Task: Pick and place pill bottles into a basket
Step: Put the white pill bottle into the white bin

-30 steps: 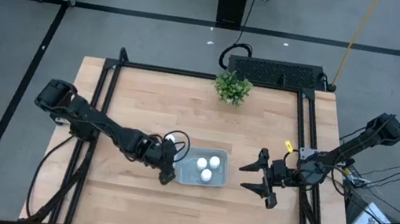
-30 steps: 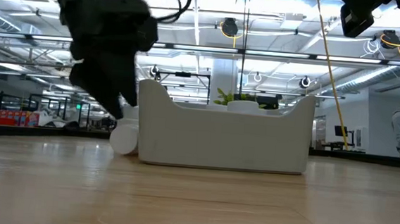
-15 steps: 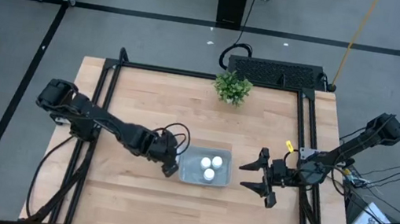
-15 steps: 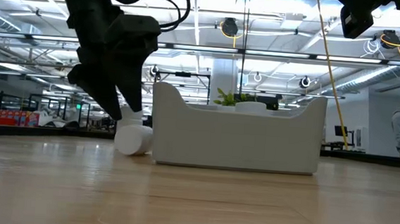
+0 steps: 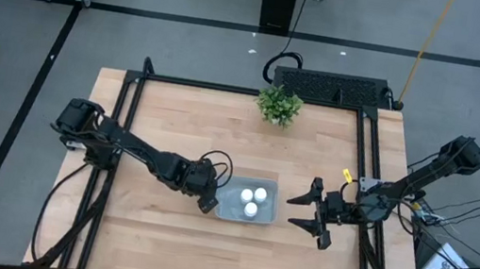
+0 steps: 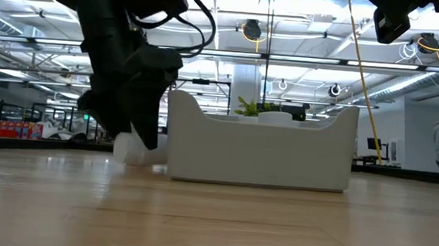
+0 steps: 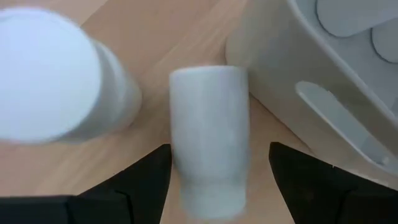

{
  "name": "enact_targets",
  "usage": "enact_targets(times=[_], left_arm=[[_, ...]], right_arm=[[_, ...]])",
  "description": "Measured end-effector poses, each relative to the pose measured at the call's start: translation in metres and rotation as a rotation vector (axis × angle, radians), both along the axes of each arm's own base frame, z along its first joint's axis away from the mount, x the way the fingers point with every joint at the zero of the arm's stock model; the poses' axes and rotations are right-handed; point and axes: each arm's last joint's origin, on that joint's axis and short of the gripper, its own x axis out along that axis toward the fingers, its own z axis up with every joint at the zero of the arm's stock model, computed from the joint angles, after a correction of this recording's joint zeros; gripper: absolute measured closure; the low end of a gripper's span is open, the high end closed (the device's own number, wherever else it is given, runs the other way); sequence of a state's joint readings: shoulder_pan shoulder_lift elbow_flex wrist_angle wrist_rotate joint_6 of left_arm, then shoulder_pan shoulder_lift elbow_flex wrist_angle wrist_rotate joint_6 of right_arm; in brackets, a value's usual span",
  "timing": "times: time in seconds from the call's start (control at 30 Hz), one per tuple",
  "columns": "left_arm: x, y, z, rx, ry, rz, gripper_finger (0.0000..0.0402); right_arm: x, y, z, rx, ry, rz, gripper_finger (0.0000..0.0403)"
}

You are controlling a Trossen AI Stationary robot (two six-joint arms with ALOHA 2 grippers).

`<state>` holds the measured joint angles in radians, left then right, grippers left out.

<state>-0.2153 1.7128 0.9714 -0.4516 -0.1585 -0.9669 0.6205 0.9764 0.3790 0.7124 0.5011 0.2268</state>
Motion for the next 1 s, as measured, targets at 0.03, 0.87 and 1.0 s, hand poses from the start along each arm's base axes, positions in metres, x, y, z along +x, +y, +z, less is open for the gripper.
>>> enact_targets(times=[0.03,0.87,1.0], left_arm=[[0.0,0.0,0.0,0.001,-0.002,0.0,0.0128],[0.001,-0.003,-0.02,0.024,0.099,-0.108,0.0135],[-0.001,-0.005,-0.017,0.024,0.1,-0.153,0.0181]], right_arm=[[0.0,0.0,0.0,0.001,-0.001,0.0,0.0167],[-0.004,-0.003,-0.005,0.028,-0.044,-0.001,0.0167],[-0.004,-0.003,-0.005,0.028,-0.044,-0.001,0.0167]])
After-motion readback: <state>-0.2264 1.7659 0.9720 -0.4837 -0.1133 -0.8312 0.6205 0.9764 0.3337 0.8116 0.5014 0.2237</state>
